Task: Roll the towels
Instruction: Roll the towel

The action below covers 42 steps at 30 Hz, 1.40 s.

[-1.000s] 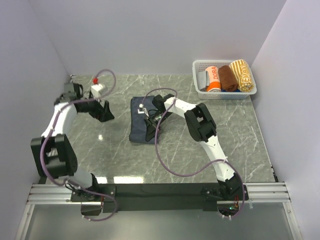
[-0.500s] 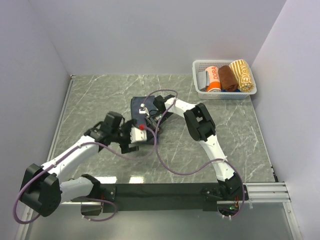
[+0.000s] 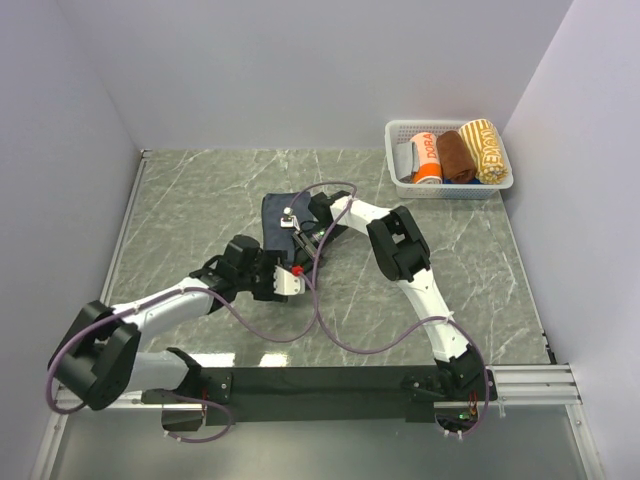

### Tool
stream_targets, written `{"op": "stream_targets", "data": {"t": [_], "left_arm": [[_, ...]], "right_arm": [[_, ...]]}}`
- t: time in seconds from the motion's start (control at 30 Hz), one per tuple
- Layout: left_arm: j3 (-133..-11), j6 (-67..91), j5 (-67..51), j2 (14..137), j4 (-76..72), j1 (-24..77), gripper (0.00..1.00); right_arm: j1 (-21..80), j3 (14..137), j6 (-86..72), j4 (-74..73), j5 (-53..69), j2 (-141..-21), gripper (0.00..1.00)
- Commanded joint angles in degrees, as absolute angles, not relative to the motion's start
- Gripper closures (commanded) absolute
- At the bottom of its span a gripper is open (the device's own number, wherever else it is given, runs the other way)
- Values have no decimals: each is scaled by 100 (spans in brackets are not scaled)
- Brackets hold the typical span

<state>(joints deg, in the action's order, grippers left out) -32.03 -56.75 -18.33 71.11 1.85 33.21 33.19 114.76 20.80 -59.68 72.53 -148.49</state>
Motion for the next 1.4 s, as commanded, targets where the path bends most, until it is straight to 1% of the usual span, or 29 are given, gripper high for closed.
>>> {"op": "stream_targets", "data": {"t": [0.0,0.13,0.17,0.23,0.27,0.33,0.37,0.43,0.47,0.53,0.57,0.63,0.7,0.77,0.9,0.97,1.03,1.1,1.27,1.37], "left_arm": [[-3146,-6003,-1810,7408,-343,3357,27],[-3129,-6222,-2091,7558,-229,3357,32],[-3155,-6197,-2118,7628,-176,3357,40],[-3304,-6057,-2223,7865,87,3357,48],[-3479,-6021,-2258,7962,253,3357,56],[-3734,-5785,-2364,8303,796,3331,63],[-3901,-5688,-2399,8436,1052,3305,72],[-4393,-5433,-2530,8796,1735,3209,77],[-4716,-5432,-2653,8911,2001,3043,82],[-5026,-5571,-2908,9235,2598,2875,86],[-5306,-5642,-3092,9342,3132,2770,89],[-5553,-5721,-3399,9657,3601,2681,92],[-5879,-5757,-3568,9860,4156,2584,93],[-6150,-5748,-3699,10159,4428,2540,94],[-6573,-5634,-4007,10608,4982,2452,95],[-6889,-5564,-4086,10906,5167,2356,95],[-7127,-5467,-4183,11258,5448,2268,94],[-7583,-5449,-4227,11547,5729,2171,94],[-8926,-5291,-4526,12699,6749,1934,93],[-9490,-5186,-4596,13183,7092,1899,93]], "right_arm": [[3270,11496,2127,-5678,6460,-15222,100],[3252,11610,2127,-5739,6451,-15275,100],[3252,11610,2162,-5774,6442,-15258,100],[3252,11541,2215,-5775,6364,-15171,100],[3252,11514,2241,-5757,6311,-15135,100],[3252,11418,2276,-5731,6180,-15030,98],[3252,11373,2294,-5696,6118,-14899,96],[3243,11233,2312,-5625,5986,-14644,90],[3226,11172,2268,-5486,5855,-14547,84],[3164,11022,2102,-5327,5757,-14371,73],[3094,11013,2066,-5283,5713,-14240,63],[3006,11013,1952,-5221,5678,-14081,50],[2848,11004,1846,-5159,5634,-13984,35],[2734,10969,1679,-5020,5590,-13799,32],[2296,10907,1512,-4878,5528,-13439,31],[2154,10689,1494,-4773,5441,-13106,31],[1926,10320,1625,-4703,5292,-12694,32],[1794,10039,1731,-4650,5204,-12394,35],[1503,8624,1959,-3974,4791,-11059,44],[1538,7842,2188,-3483,4501,-10285,46]]}}
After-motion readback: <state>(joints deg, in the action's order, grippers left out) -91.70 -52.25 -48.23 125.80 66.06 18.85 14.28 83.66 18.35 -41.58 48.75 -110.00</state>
